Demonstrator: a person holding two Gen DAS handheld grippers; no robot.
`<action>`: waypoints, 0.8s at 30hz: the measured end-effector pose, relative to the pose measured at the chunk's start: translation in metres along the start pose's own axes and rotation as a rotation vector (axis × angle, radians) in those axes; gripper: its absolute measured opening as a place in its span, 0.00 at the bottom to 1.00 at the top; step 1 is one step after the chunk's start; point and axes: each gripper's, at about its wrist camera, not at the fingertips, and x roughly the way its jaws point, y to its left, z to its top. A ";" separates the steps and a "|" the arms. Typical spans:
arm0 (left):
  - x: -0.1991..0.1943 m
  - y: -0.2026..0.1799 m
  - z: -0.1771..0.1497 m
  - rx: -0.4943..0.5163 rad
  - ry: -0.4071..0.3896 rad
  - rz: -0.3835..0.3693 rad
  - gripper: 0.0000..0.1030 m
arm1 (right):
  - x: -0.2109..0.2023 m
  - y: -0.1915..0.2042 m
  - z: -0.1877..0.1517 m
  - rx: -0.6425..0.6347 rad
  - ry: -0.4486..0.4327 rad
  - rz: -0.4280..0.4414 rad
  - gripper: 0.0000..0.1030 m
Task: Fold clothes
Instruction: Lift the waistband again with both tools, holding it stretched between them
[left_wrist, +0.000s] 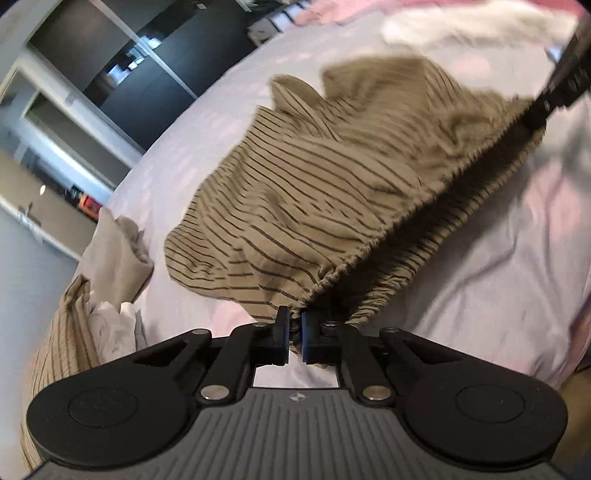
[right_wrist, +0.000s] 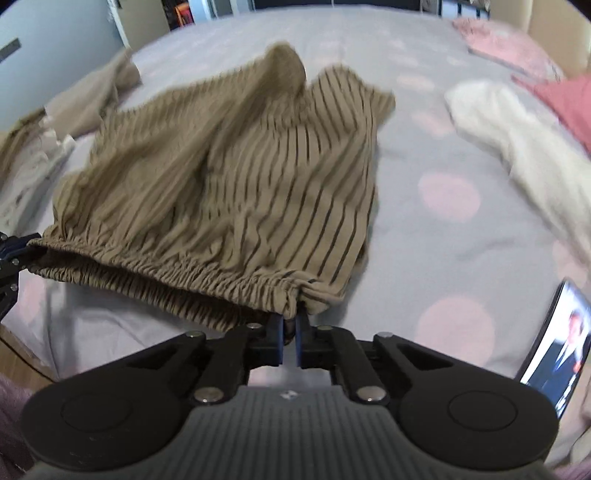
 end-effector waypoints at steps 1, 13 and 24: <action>-0.006 0.007 0.005 -0.026 -0.015 -0.004 0.03 | -0.008 0.001 0.007 -0.026 -0.026 -0.006 0.06; -0.089 0.122 0.110 -0.095 -0.167 -0.035 0.03 | -0.137 0.015 0.126 -0.286 -0.348 -0.083 0.05; -0.179 0.223 0.213 -0.138 -0.366 0.067 0.03 | -0.264 0.029 0.236 -0.373 -0.660 -0.170 0.05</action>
